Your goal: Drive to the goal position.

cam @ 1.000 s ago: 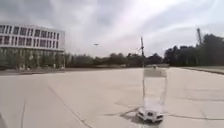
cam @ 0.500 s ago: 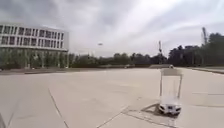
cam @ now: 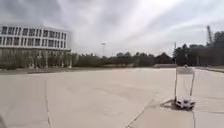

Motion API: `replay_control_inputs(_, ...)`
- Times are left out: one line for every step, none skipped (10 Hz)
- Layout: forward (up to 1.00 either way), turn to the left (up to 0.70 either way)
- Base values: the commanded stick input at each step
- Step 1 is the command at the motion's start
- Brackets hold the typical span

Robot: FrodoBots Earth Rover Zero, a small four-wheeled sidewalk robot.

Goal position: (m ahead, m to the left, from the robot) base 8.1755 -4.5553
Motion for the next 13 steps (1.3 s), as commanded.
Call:
replay_control_inputs(0.70,0.12)
replay_control_inputs(0.70,0.11)
replay_control_inputs(0.70,0.11)
replay_control_inputs(0.70,0.11)
replay_control_inputs(0.70,0.11)
replay_control_inputs(0.70,0.11)
replay_control_inputs(0.70,0.11)
replay_control_inputs(0.70,0.11)
replay_control_inputs(0.70,0.11)
replay_control_inputs(0.70,0.11)
replay_control_inputs(0.70,0.11)
replay_control_inputs(0.70,0.12)
replay_control_inputs(0.70,0.12)
